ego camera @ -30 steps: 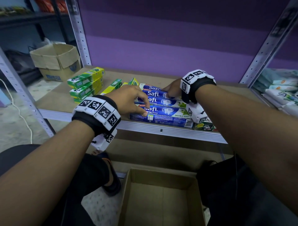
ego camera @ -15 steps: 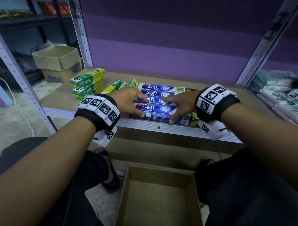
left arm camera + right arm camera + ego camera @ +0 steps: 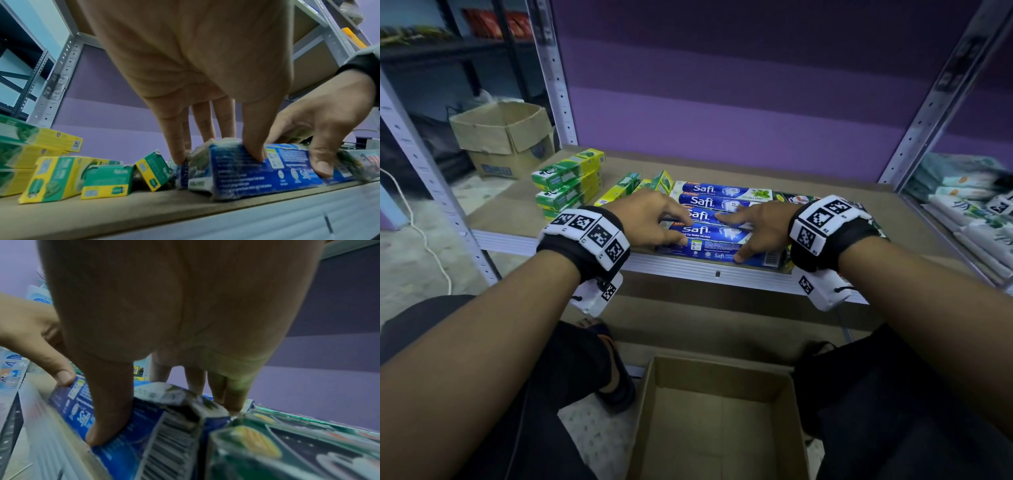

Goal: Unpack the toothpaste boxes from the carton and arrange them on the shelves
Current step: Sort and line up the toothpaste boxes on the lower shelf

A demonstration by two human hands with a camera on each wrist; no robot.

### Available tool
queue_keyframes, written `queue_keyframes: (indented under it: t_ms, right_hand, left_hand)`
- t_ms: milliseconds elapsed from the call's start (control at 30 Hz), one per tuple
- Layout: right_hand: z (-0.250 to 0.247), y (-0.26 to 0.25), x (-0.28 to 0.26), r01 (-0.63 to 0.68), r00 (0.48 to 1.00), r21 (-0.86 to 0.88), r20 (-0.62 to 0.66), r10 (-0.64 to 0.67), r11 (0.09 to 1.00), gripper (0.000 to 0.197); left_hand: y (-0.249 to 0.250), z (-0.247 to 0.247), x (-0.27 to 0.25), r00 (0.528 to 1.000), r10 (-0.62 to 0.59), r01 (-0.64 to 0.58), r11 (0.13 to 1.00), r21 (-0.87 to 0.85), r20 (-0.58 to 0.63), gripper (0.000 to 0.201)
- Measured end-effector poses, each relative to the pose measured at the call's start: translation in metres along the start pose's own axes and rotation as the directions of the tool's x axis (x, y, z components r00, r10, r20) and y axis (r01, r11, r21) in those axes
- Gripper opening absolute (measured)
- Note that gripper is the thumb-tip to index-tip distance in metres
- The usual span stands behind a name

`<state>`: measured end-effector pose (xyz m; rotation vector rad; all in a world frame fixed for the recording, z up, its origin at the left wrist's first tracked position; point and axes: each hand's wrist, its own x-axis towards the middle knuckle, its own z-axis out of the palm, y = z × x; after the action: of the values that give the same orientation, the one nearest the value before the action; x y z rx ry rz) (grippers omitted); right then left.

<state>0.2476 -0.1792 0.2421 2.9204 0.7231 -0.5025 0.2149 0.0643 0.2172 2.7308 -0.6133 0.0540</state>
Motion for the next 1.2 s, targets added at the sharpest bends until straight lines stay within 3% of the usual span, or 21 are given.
queue_keyframes:
  t_ms: [200, 400, 567, 700, 800, 933, 1200]
  right_hand:
    - [-0.001, -0.023, 0.01, 0.053, 0.981, 0.133, -0.19, -0.027, 0.99, 0.059]
    - [-0.017, -0.054, 0.04, 0.084, 0.957, 0.146, -0.287, -0.039, 0.986, 0.038]
    - [-0.033, -0.082, 0.069, 0.115, 0.946, 0.144, -0.317, -0.065, 0.983, 0.033]
    - [-0.042, -0.105, 0.092, 0.143, 0.944, 0.125, -0.316, -0.097, 0.982, 0.034]
    - [-0.047, -0.121, 0.11, 0.166, 0.938, 0.134, -0.327, -0.114, 0.977, 0.033]
    - [-0.048, -0.139, 0.133, 0.179, 0.933, 0.098, -0.331, -0.138, 0.979, 0.03]
    - [-0.052, -0.17, 0.163, 0.164, 0.961, 0.026, -0.229, -0.154, 0.986, 0.037]
  left_hand:
    - [-0.01, -0.009, 0.002, 1.0, 0.006, -0.008, 0.996, -0.083, -0.029, 0.019]
    - [-0.045, -0.039, -0.003, 0.962, -0.109, 0.111, 0.994, -0.007, -0.25, 0.013]
    - [-0.091, -0.066, -0.015, 0.848, -0.324, 0.347, 0.937, -0.022, -0.418, 0.02]
    - [-0.119, -0.078, -0.026, 0.741, -0.419, 0.455, 0.888, -0.066, -0.524, 0.029]
    - [-0.131, -0.081, -0.032, 0.706, -0.481, 0.506, 0.856, -0.105, -0.52, 0.034]
    - [-0.138, -0.075, -0.032, 0.7, -0.564, 0.581, 0.806, -0.109, -0.438, 0.04]
    - [-0.148, -0.076, -0.032, 0.664, -0.615, 0.587, 0.781, -0.213, -0.425, 0.026]
